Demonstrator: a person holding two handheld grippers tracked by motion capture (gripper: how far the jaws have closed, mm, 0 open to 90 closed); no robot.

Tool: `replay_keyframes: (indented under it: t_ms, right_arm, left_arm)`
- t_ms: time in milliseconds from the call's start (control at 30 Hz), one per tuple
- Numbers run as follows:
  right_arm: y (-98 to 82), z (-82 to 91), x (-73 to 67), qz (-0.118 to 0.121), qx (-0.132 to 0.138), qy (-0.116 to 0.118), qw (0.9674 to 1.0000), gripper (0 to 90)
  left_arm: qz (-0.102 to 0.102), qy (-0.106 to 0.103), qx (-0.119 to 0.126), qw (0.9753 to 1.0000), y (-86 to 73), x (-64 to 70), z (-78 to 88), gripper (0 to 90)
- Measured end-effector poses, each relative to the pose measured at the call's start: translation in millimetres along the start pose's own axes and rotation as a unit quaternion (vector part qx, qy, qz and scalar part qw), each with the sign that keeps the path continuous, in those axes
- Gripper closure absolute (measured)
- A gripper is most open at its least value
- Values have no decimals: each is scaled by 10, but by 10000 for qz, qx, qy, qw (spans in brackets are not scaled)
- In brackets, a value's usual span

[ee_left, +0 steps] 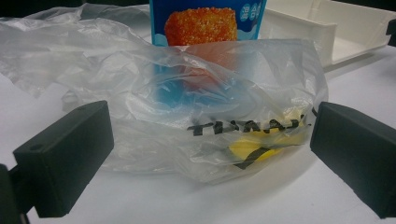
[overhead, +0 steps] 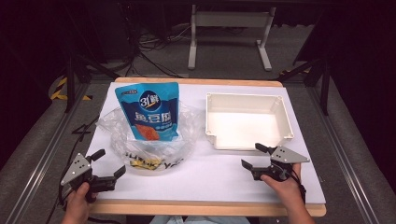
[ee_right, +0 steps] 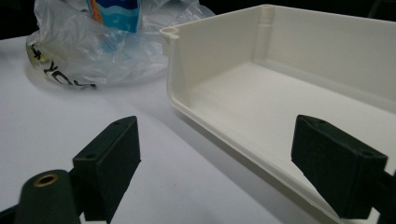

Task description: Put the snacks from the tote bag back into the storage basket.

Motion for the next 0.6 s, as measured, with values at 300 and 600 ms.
replay_keyframes:
  t_ms: [300,600]
  right_arm:
    - [32,12,-23,37,61,34,10000,160]
    - [58,0,-44,77,31,70,9999,149]
  left_arm:
    - [21,-12,37,10000,7,8,-11,2]
    - [39,-10,53,10000,11,-1,-5,2]
Point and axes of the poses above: each handheld gripper's, and its own axes: z roughly backward along the jaws, y roughly out of its top, x roughly to its right, the point moved 7 cm from there along -z, roughly forward along the jaws, and after that the axes turned 14 degrees about y, right-handed, at the moved point
